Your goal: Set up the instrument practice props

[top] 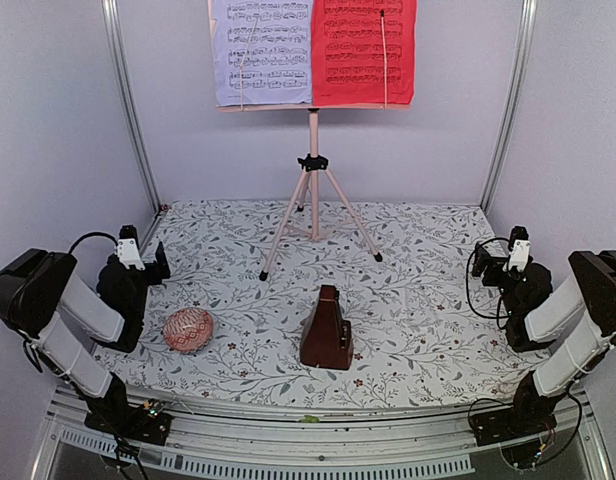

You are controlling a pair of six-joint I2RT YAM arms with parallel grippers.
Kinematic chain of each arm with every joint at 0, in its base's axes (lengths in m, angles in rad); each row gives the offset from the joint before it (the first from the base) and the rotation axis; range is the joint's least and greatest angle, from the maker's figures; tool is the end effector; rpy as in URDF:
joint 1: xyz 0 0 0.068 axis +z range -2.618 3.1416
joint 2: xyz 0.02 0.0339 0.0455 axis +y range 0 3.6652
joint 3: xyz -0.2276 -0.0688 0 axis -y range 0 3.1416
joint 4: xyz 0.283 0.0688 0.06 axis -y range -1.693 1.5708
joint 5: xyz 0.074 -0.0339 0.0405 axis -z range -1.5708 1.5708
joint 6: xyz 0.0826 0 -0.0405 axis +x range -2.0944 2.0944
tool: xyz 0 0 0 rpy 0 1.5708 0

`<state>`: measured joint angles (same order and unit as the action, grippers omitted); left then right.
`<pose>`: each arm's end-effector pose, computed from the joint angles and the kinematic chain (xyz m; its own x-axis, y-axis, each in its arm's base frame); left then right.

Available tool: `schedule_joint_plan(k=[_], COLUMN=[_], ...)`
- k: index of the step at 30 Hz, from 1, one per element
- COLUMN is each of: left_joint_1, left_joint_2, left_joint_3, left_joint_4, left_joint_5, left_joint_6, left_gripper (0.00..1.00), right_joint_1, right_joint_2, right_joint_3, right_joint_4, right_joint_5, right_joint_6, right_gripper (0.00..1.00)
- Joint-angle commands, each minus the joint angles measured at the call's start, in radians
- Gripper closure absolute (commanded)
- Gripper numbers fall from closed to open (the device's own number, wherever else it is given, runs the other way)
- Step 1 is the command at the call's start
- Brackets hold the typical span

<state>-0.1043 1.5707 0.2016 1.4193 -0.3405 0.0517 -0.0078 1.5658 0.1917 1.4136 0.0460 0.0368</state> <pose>0.2884 -0.0025 0.0835 0.0378 0.0450 -0.9983 -0.2359 0.9712 0.0349 0.2894 -0.0061 0.0815 0.0414 0.0364 -0.9985 0.0522 0.9979 0.0386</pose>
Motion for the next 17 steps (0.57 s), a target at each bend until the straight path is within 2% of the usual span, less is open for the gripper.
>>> schedule_joint_plan(k=[1,17], left_joint_1=[0.008,0.008], left_joint_2=[-0.001,-0.001], left_joint_3=[0.008,0.008], left_joint_4=[-0.006,-0.005], left_joint_5=[0.005,0.004], left_joint_6=[0.001,0.002], left_gripper=[0.04,0.04], right_joint_1=[-0.004,-0.005], right_joint_2=[-0.010,-0.011], right_joint_3=[0.006,0.009], right_joint_4=[0.005,-0.004], right_joint_5=[-0.003,-0.005], right_joint_6=[0.003,0.001], right_gripper=[0.01,0.01])
